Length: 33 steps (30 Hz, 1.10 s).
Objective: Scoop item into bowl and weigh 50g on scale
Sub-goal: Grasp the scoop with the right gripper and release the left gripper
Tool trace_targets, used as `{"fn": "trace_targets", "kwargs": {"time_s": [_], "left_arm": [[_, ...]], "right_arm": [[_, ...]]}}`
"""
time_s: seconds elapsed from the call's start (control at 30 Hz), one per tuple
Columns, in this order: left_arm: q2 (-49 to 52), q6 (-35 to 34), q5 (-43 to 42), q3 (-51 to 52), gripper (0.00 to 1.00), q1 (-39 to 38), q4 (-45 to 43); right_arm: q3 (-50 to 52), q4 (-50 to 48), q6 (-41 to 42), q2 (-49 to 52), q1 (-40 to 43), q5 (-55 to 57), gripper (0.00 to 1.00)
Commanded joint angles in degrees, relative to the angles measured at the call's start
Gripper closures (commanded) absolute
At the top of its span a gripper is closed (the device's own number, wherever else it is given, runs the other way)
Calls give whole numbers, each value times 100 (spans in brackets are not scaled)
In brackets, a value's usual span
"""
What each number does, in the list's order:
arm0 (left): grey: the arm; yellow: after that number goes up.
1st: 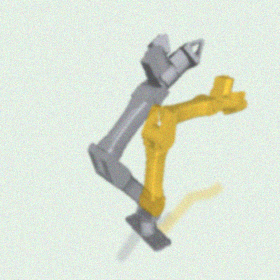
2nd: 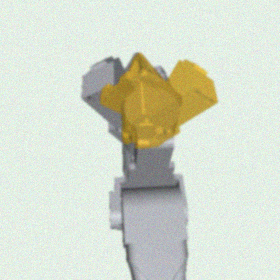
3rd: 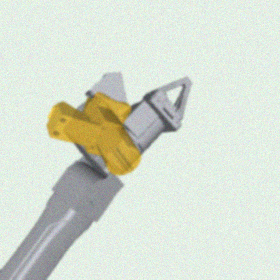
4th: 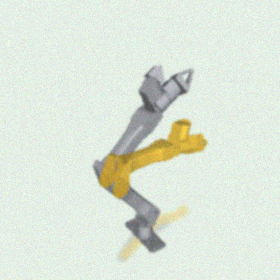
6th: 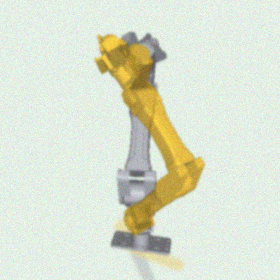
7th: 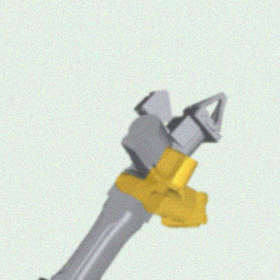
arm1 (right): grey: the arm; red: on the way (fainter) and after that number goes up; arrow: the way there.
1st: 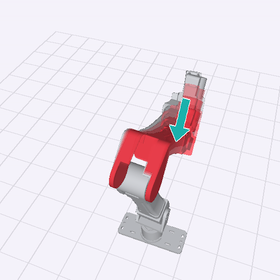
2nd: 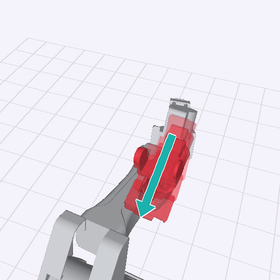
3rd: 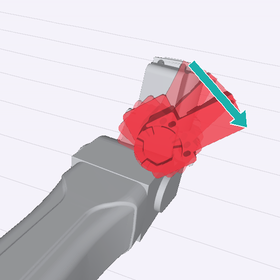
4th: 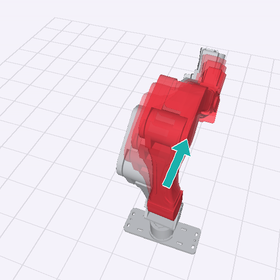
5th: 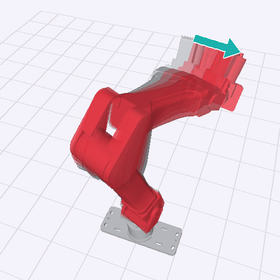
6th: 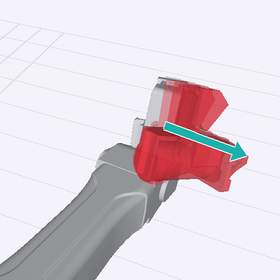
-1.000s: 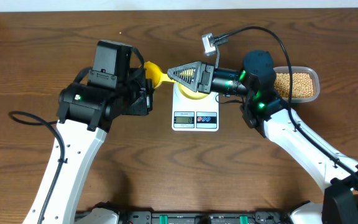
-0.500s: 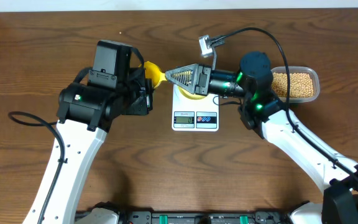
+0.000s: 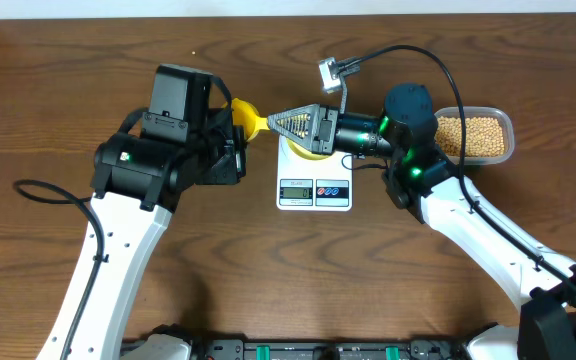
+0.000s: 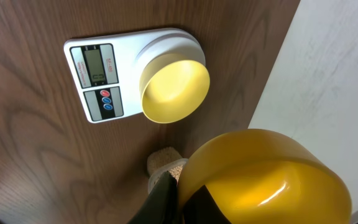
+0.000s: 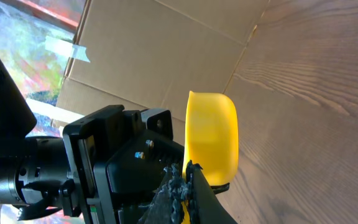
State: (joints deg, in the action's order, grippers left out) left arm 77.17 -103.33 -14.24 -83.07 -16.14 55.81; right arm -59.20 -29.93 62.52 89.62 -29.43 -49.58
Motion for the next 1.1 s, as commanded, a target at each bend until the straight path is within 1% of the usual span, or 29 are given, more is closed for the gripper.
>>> {"fn": "trace_targets", "kwargs": {"time_s": [0.0,0.13,0.17,0.2,0.23,0.3,0.4,0.53,0.73,0.8,0.87,0.93,1.07], "left_arm": [[37,-31,98,-61,93,-7,22],[37,-28,98,-61,92,-7,24],[37,-28,98,-61,83,-7,24],[37,-28,98,-61,66,-7,24],[37,-28,98,-61,45,-7,24],[37,-28,96,-61,11,-7,42],[35,-28,92,-61,9,-7,42],[-28,2,-66,-63,9,4,42],[-385,446,-74,-63,9,7,42],[-557,691,-70,-63,8,11,42],[-730,1143,-2,-63,9,9,20],[-885,1875,245,-63,9,9,26],[-1108,3700,778,-63,9,9,168]], "right_arm": [[-79,-48,-46,-9,-28,-4,99],[-79,-44,-46,-9,-28,-4,99],[-79,-33,-48,-9,-28,-2,99],[-79,-9,-50,-9,-28,0,99],[-79,17,-59,-9,-28,4,99],[-79,116,-111,-9,-22,57,99],[-79,216,-136,-9,-22,146,99],[-79,282,-374,-9,35,153,99],[-79,393,-590,-9,337,225,99],[-79,485,-743,-9,496,251,99],[-79,584,-920,-9,682,238,99],[-79,634,-984,-9,885,125,99],[-81,616,-1154,-48,1248,-162,98]]}}
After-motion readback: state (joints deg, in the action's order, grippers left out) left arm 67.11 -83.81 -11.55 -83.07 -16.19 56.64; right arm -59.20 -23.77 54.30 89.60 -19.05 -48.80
